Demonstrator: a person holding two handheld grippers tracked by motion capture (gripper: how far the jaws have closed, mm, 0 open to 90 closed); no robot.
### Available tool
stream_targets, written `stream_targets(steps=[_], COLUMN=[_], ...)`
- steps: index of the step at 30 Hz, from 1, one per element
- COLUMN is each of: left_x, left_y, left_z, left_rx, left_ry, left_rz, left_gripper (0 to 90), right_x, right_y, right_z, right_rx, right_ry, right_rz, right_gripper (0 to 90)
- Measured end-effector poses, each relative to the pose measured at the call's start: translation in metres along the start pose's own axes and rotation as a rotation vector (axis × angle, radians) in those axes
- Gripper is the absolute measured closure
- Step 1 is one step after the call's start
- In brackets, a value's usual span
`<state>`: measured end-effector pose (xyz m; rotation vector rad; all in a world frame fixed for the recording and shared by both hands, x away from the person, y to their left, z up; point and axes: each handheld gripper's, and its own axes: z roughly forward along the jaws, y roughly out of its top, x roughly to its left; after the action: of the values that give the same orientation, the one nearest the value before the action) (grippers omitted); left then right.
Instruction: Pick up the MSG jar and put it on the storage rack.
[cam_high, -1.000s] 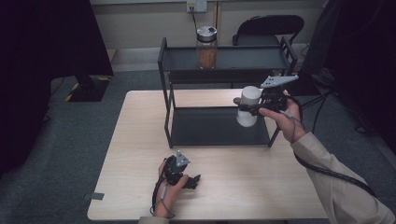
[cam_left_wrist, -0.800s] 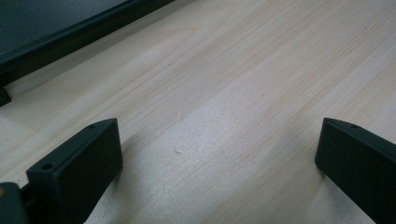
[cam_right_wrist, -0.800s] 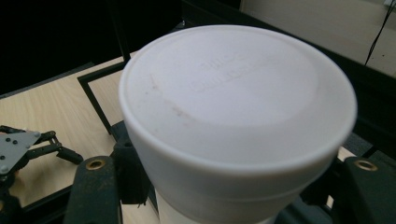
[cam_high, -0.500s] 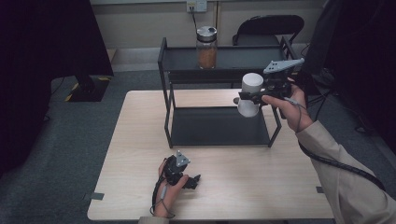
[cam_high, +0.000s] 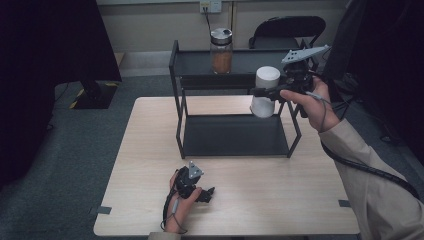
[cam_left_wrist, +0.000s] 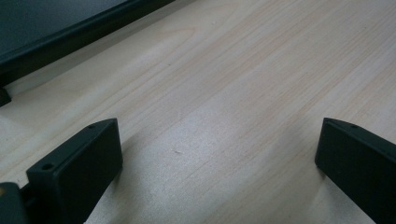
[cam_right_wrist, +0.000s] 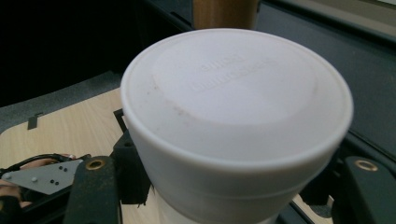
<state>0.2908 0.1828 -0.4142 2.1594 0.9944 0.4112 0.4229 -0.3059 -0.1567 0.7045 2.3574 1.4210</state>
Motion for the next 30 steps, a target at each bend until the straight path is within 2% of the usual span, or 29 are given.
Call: stream_targets(steps=[4,17,25,30], left_x=[0.0,0.0,0.0,0.0], left_y=[0.0,0.0,0.0,0.0], left_z=[0.0,0.0,0.0,0.0], left_rx=[0.0,0.0,0.0,0.0], left_ry=[0.0,0.0,0.0,0.0], left_rz=[0.0,0.0,0.0,0.001], left_gripper=[0.0,0.0,0.0,0.0], right_x=[0.003,0.003,0.004,0.002], right_y=[0.016,0.058,0.086,0.097], right_z=[-0.004,-0.015,-0.018,-0.016], right_rx=[0.004,-0.013,-0.011,-0.019], right_ry=[0.0,0.004,-0.013,-0.049], right_rz=[-0.017,-0.012,-0.017,-0.013], right_gripper=[34.5,34.4,34.3,34.3])
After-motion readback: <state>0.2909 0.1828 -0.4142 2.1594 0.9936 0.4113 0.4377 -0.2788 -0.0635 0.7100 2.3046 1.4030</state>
